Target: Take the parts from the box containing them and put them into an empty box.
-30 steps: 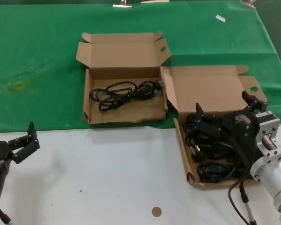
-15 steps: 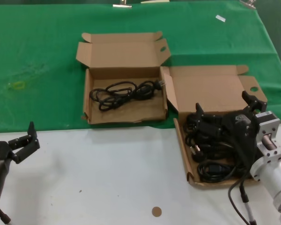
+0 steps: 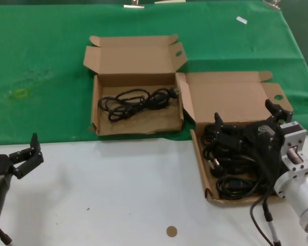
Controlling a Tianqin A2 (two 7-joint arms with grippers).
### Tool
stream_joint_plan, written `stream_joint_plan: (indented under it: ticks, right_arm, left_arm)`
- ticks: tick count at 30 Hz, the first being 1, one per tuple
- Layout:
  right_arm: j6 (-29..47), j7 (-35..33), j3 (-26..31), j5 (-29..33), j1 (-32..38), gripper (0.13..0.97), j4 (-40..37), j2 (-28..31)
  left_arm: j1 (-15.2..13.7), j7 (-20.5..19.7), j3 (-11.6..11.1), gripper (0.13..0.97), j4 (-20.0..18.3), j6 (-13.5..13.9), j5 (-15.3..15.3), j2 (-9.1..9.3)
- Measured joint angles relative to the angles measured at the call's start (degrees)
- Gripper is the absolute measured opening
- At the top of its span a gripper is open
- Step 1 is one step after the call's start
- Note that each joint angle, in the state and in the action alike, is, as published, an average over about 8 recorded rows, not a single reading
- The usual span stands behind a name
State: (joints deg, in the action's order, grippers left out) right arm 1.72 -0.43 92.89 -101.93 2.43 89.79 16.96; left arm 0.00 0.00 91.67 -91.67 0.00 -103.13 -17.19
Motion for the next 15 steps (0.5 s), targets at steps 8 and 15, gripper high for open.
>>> stream_joint_plan:
  ticks: [8,15]
  right_arm:
    - [0.0,0.0,0.0,0.0,0.0,0.966,0.0,0.0]
    - [0.0,0.0,0.0,0.0,0.0,0.966,0.0,0.0]
  left_arm:
    - [0.0,0.0,0.0,0.966,0.0,0.0,0.0,0.0]
    - [0.0,0.0,0.0,0.966,0.0,0.0,0.0,0.0]
